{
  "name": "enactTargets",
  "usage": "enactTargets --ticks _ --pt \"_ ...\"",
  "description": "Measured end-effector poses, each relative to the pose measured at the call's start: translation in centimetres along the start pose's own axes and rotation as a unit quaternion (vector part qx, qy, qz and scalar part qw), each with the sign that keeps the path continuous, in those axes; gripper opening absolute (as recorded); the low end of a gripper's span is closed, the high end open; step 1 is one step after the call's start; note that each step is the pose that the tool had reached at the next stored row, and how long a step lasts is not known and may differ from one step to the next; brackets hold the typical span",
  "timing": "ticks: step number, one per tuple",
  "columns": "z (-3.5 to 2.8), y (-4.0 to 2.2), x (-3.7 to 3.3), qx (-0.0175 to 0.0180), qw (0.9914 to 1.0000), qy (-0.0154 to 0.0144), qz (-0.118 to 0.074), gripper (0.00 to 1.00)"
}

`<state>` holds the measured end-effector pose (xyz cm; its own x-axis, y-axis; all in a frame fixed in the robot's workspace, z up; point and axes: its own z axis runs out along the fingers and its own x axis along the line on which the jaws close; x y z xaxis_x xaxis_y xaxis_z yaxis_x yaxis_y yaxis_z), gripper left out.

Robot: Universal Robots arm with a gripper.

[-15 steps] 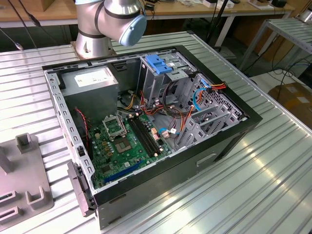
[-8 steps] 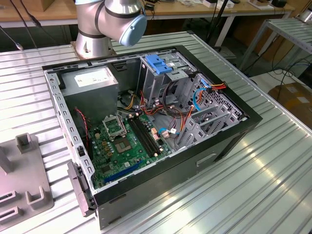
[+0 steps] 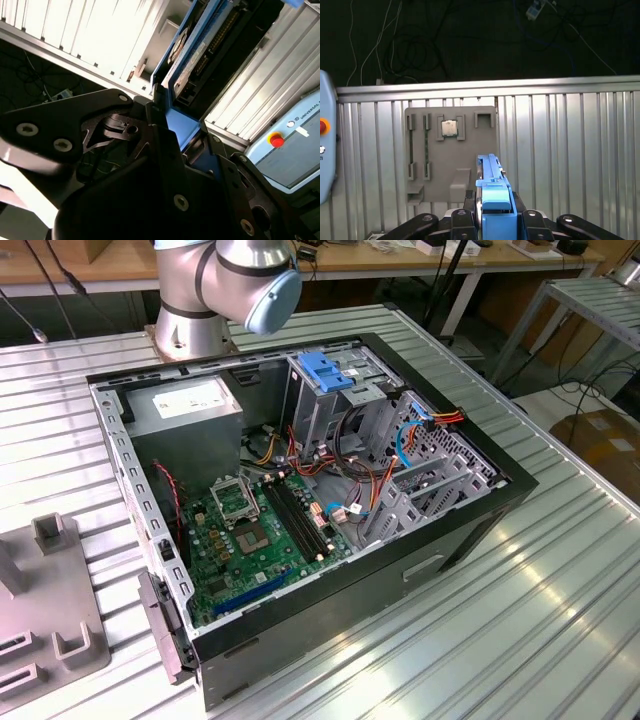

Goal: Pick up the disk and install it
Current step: 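Pick up the disk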

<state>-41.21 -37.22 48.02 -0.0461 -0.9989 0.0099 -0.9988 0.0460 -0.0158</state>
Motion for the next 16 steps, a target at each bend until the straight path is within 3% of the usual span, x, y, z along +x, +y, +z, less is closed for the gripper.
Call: enactTargets --ticks 16 --pt "0.05 -3.03 -0.14 0.0000 1.00000 0.0000 0.000 0.37"
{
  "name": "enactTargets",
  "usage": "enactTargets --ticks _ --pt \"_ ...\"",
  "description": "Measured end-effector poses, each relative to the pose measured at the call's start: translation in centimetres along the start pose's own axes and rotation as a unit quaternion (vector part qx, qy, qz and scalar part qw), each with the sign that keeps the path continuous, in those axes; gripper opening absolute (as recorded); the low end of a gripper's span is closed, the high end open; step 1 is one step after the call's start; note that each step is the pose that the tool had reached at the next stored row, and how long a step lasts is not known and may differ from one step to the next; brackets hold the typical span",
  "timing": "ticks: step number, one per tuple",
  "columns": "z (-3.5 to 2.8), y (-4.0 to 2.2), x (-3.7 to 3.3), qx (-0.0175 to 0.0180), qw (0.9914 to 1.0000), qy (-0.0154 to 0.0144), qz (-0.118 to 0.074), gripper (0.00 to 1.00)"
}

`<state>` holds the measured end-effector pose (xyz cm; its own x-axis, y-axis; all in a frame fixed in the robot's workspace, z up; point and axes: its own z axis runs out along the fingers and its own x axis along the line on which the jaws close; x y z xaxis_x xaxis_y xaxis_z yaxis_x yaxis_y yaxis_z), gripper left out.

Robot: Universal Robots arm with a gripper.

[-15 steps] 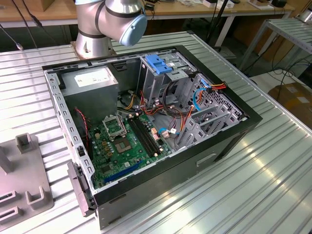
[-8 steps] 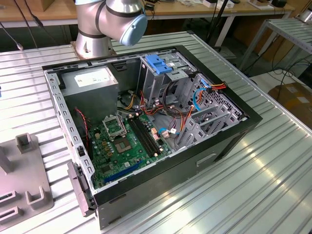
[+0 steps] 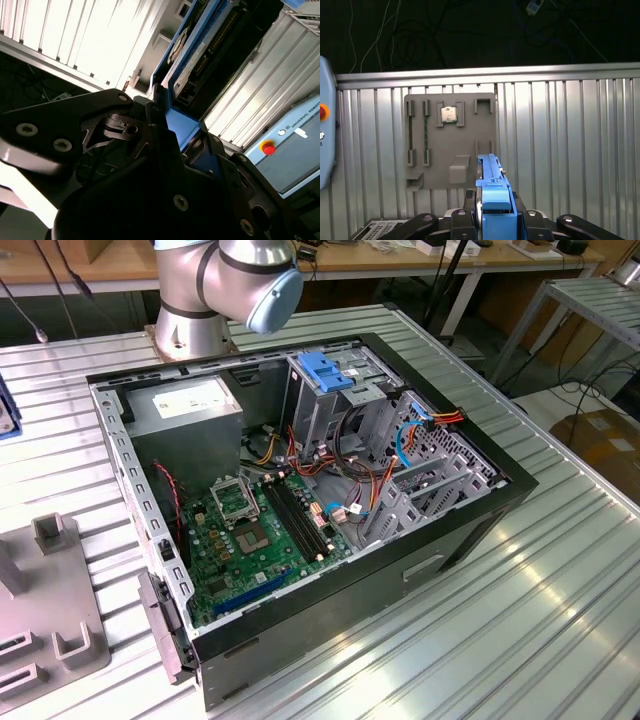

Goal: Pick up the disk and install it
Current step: 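Pick up the disk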

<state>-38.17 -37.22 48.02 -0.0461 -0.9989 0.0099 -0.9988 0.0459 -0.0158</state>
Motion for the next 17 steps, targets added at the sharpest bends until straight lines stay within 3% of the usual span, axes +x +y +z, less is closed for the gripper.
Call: enactTargets --ticks 2,10,17 --pt "0.01 -0.53 -0.03 0.0000 1.00000 0.0000 0.000 0.37" --pt "-0.10 -0.54 -0.02 -0.0001 1.00000 0.0000 0.000 0.37" --pt "-1.40 -0.56 -0.01 -0.0016 1.00000 -0.0008 0.000 0.37"
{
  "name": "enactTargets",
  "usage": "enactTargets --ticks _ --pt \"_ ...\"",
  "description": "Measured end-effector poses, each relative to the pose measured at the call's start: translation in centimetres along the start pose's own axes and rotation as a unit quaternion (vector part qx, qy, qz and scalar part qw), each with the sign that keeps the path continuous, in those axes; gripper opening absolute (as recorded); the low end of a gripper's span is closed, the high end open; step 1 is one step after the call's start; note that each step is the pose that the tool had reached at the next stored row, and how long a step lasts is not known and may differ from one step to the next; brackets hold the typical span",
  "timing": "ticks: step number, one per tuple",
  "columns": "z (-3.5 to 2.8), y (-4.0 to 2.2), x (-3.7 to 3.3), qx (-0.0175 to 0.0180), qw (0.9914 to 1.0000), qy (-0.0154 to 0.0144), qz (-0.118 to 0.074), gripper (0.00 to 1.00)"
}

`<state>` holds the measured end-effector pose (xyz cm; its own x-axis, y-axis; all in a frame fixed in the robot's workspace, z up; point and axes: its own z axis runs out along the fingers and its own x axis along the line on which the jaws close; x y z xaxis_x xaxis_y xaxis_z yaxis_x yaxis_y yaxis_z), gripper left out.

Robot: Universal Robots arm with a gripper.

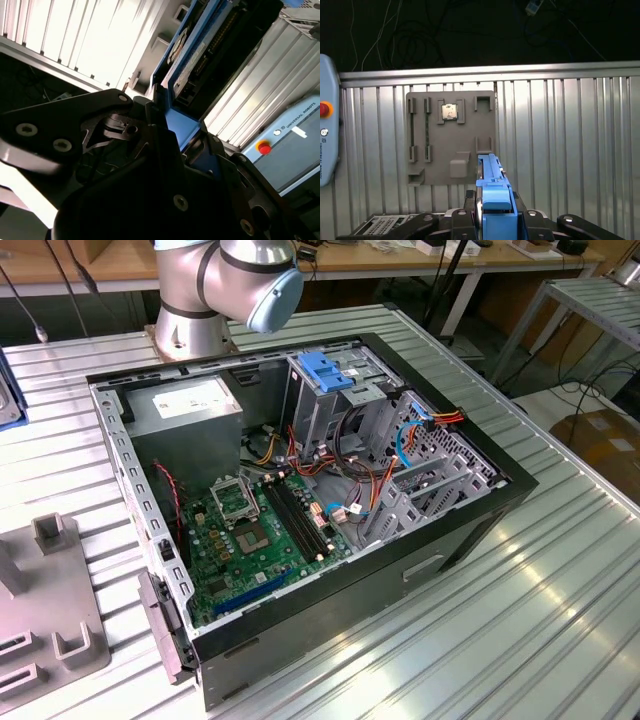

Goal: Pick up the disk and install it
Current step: 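Pick up the disk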

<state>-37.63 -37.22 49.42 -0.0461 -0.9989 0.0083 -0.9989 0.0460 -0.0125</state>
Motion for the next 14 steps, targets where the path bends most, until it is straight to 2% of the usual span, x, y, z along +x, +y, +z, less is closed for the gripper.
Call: enactTargets --ticks 7,14 --pt "-0.04 -0.05 0.00 0.0000 1.00000 -0.0002 0.000 0.37" --pt "-0.04 -0.90 -0.04 0.0000 1.00000 -0.0002 0.000 0.37"
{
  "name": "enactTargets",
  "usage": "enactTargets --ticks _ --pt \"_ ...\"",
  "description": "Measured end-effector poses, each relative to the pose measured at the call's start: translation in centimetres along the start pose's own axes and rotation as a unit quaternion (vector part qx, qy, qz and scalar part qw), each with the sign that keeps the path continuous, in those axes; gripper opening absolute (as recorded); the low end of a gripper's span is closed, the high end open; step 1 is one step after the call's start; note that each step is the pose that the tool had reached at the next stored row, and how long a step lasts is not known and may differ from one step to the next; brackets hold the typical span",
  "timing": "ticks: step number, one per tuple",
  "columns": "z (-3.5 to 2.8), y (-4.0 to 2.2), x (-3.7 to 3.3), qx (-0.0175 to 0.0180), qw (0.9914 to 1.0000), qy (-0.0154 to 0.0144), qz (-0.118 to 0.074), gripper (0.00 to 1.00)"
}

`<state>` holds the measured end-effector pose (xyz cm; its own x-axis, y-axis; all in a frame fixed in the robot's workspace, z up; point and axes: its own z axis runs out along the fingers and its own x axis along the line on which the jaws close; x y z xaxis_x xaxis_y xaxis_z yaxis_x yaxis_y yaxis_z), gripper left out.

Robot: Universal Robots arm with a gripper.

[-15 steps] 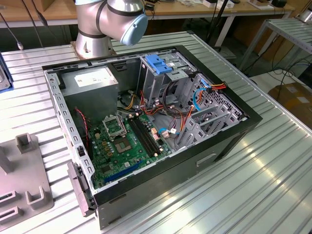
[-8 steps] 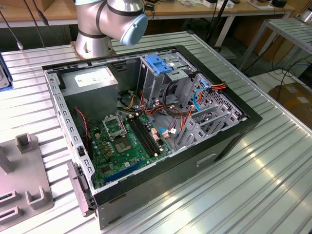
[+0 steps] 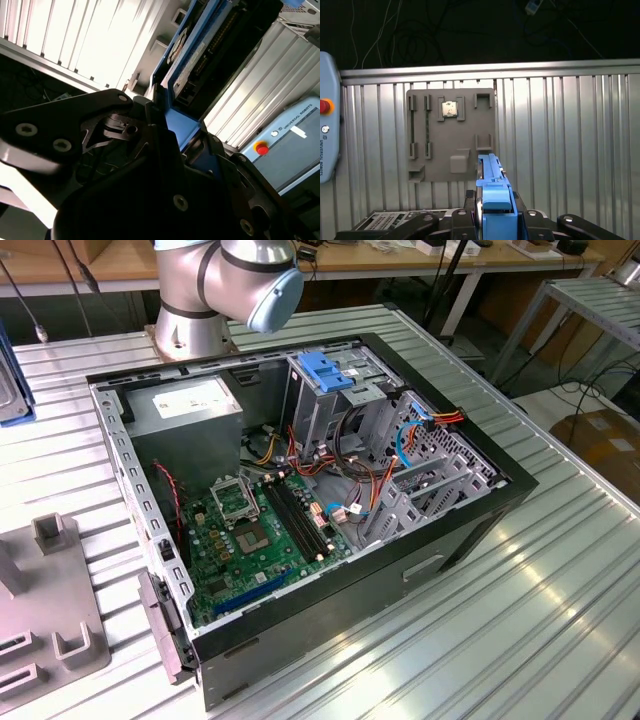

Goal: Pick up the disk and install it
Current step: 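Pick up the disk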

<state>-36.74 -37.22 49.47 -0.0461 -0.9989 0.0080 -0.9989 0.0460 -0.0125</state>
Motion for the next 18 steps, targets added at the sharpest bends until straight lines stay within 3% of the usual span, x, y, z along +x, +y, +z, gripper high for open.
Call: enactTargets --ticks 9,18 --pt "0.02 -1.56 -0.07 0.0000 1.00000 0.0000 0.000 0.37" --pt "0.04 -3.74 -0.17 0.0000 1.00000 0.0000 0.000 0.37"
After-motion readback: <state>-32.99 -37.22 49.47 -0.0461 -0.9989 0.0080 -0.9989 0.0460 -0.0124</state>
